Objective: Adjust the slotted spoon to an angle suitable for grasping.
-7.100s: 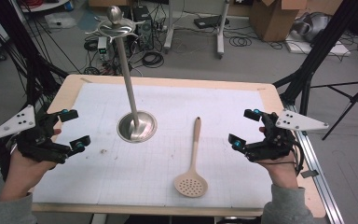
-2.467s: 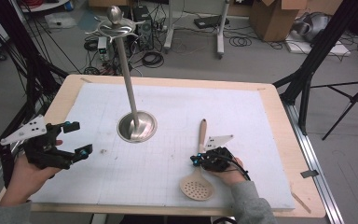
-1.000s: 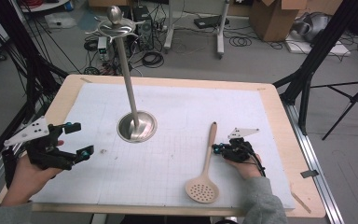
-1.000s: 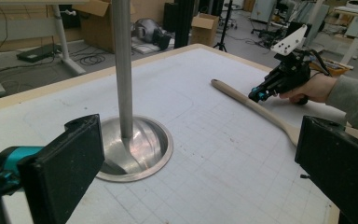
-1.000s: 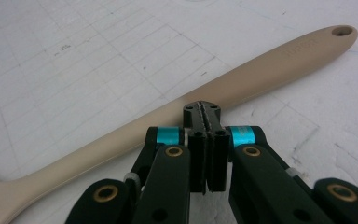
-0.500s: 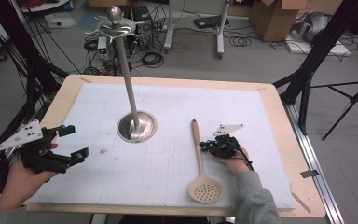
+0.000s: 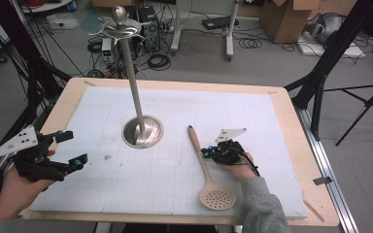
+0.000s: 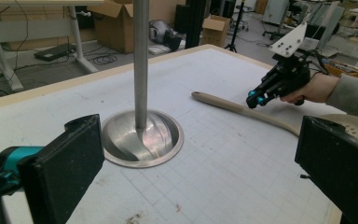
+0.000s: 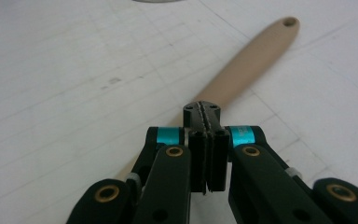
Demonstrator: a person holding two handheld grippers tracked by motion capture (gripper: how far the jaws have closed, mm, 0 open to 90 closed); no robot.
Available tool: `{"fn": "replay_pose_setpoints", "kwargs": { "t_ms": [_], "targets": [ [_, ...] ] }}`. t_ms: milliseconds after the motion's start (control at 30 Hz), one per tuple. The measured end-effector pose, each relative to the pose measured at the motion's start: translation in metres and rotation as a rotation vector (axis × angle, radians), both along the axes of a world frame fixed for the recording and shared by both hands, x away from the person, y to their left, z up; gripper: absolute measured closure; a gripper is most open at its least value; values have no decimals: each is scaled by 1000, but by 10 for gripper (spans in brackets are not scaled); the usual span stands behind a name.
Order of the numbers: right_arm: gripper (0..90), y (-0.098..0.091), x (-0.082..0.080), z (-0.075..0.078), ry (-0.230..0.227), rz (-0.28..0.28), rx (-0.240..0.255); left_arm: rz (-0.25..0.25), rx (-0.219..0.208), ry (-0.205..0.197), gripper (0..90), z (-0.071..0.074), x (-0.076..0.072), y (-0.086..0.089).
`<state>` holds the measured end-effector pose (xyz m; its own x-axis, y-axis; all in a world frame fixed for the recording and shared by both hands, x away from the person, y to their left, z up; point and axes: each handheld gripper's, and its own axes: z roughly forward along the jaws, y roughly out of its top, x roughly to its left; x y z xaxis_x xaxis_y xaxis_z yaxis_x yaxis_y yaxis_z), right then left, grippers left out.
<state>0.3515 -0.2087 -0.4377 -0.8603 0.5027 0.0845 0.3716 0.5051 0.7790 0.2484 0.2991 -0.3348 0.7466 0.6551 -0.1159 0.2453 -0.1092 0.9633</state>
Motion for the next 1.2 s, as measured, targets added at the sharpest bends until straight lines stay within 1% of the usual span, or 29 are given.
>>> {"fn": "replay_pose_setpoints", "kwargs": {
  "t_ms": [33, 100, 133, 167, 233, 300, 367, 467, 500, 567, 633, 767, 800, 867, 967, 1067, 1200],
  "targets": [
    [899, 1, -7, 5, 1, 26, -2, -3, 5, 2, 18, 0, 1, -1],
    [899, 1, -10, 7, -1, 36, -4, -8, 7, 7, 17, -2, 3, -4],
    [899, 2, -15, 9, -13, 58, -10, -12, 12, 8, 18, -2, 4, -5],
    [899, 3, -22, 11, -17, 86, -7, -15, 13, 9, 18, -2, 5, -6],
    [899, 4, -24, 11, -13, 94, -4, -21, 12, 10, 17, -3, 7, -9],
    [899, 6, -30, 12, -9, 111, -15, -28, 17, 9, 18, -2, 8, -12],
    [899, 8, -34, 10, -7, 127, -27, -29, 19, -1, 17, -2, 9, -14],
    [899, 9, -39, 9, 7, 143, -49, -16, 11, -26, 17, -2, 12, -16],
    [899, 8, -42, 8, 17, 150, -54, -19, 9, -28, 18, -2, 13, -16],
    [899, 8, -42, 8, 15, 155, -54, -23, 8, -26, 17, -2, 14, -18],
    [899, 7, -45, 8, 26, 167, -52, -27, 8, -23, 17, -2, 16, -19],
    [899, 9, -50, 6, 45, 209, -93, -36, 15, -17, 17, -3, 17, -23],
    [899, 10, -51, 5, 42, 217, -116, -40, 16, -14, 18, -3, 17, -23],
    [899, 10, -52, 5, 32, 218, -125, -41, 15, -13, 17, -3, 18, -24],
    [900, 6, -51, 4, 41, 211, -110, -43, 16, -10, 18, -4, 18, -24],
    [900, -3, -50, 3, 42, 204, -92, -40, 12, -10, 17, -3, 18, -23],
    [900, -15, -49, 3, 46, 189, -83, -40, 12, -7, 17, -4, 18, -22]
  ]
}}
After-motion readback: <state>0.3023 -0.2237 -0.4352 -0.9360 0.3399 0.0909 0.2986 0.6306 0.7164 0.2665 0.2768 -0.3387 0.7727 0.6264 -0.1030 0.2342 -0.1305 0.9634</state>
